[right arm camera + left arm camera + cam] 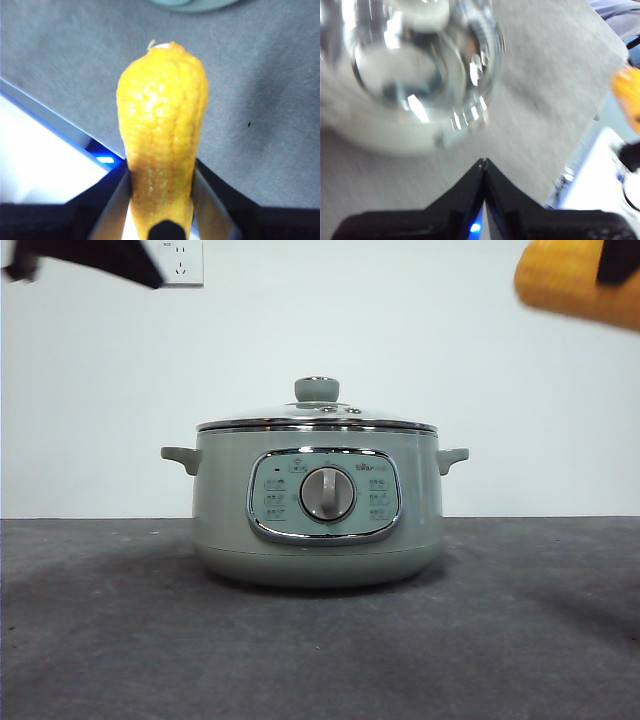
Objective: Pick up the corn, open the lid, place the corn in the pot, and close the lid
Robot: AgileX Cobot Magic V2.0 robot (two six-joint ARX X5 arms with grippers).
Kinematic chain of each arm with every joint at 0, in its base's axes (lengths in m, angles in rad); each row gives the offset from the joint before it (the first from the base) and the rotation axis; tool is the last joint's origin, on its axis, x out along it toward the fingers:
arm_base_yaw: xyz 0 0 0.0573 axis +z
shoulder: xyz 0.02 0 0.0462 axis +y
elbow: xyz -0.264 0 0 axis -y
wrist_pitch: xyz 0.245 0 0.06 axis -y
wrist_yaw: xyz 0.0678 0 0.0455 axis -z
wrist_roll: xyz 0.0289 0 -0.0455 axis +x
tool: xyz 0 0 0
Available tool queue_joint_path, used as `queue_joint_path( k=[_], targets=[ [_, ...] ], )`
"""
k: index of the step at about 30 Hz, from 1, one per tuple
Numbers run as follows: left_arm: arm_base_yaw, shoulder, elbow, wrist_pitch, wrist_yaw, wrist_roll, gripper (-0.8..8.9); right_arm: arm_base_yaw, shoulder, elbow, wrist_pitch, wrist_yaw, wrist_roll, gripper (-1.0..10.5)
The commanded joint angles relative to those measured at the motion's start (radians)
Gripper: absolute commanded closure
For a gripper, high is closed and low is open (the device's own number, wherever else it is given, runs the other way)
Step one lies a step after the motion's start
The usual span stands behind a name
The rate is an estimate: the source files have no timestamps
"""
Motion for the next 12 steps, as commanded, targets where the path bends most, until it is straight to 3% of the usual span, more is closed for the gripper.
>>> queue_joint_path(
  k=[1,6,10,12],
  targets=[
    [-0.025,0.092,0.117,-0.003,-0.04,-0.016,8.14,0.0,-0.033,0.005,-0.001,0.001,0.046,9.6],
    [-0.071,0.246,0.326,-0.039,-0.124,-0.019,7.97,0.0,-0.078,0.005,-0.008,0.006,0.07,9.6],
    [-0.116,0.372,0.489,-0.09,-0.25,-0.042,5.43,0.0,-0.094,0.005,-0.021,0.009,0.099,9.6],
    [-0.142,0.428,0.558,-0.109,-0.313,-0.042,4.88,0.0,-0.1,0.005,-0.021,0.012,0.11,9.6]
  ],
)
